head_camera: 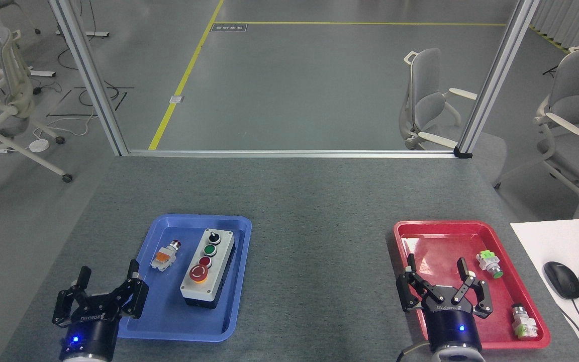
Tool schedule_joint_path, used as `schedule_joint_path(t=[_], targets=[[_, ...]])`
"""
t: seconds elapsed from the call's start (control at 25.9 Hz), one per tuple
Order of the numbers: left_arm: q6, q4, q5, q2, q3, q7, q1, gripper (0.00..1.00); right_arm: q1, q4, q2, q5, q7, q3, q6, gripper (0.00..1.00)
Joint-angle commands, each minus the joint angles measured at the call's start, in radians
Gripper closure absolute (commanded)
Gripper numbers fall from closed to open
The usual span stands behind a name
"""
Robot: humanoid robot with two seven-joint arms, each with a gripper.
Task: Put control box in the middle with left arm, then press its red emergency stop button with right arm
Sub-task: 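Move the left gripper forward and close it on the grey control box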
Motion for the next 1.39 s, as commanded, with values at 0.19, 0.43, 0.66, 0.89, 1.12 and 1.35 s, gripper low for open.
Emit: schedule_joint_path(t=[0.19, 0.43, 0.66, 0.89, 1.12, 1.35], targets=[[-0.003, -0.007, -0.001, -0.03, -0.005, 0.003, -0.008, 0.01, -0.001, -0.001, 0.027, 0.005, -0.001, 0.002, 0.006, 0.02], [-0.038, -0.042, 0.008, -0.03, -0.006, 0.009, 0.005, 0.01, -0.056, 0.001, 0.022, 0.005, 0.002, 0.003, -0.005, 0.02], [-0.109, -0.056, -0.035, -0.07, -0.087, 0.04, 0.07, 0.01, -0.021, 0.001, 0.021, 0.008, 0.001, 0.007, -0.003, 0.02], [-0.001, 0.024, -0.297, -0.157, -0.204, 0.045, 0.05, 0.01, -0.015, 0.001, 0.027, 0.011, 0.001, 0.007, 0.006, 0.02], [0.022, 0.228, -0.357, -0.199, -0.207, 0.042, -0.062, 0.01, -0.016, 0.001, 0.025, 0.033, 0.004, 0.008, 0.036, 0.02], [0.039, 0.341, -0.356, -0.189, -0.207, 0.046, -0.137, 0.01, 0.002, 0.001, 0.028, 0.046, 0.001, 0.016, 0.043, 0.02]])
